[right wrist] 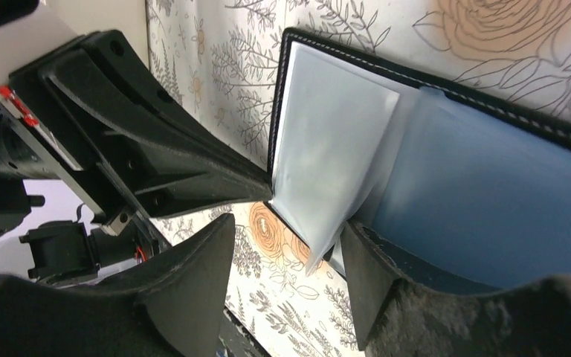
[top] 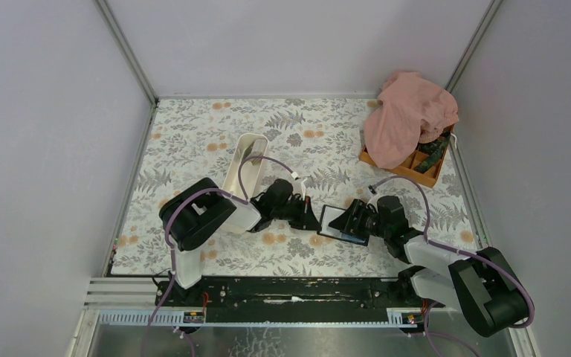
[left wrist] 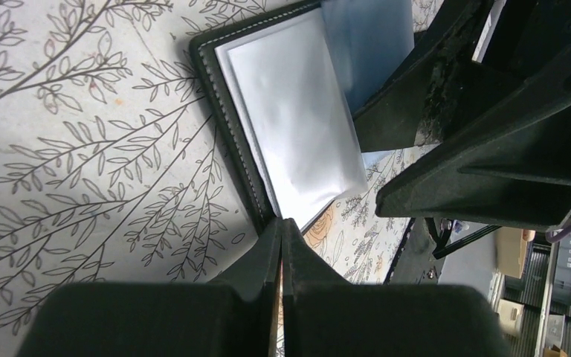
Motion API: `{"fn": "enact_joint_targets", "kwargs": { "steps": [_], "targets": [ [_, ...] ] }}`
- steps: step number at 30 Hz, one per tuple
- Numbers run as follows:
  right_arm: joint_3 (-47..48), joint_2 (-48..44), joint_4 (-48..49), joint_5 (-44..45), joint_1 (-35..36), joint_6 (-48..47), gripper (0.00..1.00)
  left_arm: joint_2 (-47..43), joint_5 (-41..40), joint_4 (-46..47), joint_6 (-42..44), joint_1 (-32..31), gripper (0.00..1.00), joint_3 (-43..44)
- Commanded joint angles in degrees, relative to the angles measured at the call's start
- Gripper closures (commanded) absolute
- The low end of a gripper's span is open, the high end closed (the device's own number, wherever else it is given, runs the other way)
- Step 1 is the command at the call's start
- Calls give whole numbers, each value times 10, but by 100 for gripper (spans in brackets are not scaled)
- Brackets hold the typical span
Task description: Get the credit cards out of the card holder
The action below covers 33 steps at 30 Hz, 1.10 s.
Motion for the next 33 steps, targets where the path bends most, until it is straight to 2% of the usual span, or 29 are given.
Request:
{"fn": "enact_joint_targets", "kwargs": {
  "steps": [1,12,19,23,29,33],
  "targets": [
    [-3,-5,60,-2,9,23,39,34,-30,-62,26,-26,100,4],
    [-14,-2,99,-27,10,33,39,32,-38,-69,28,-28,100,7],
    [-40,-23,167,-60,10,83,39,28,-41,-67,28,-30,100,1],
    [-44,-29,144,-52,10,67,39,24,-45,-68,29,-30,100,0],
    [-41,9,152,-45,10,50,39,29,-46,-73,31,-32,100,6],
    [-35,60,202,-55,10,53,39,31,-46,-76,32,-34,100,10]
  ]
}}
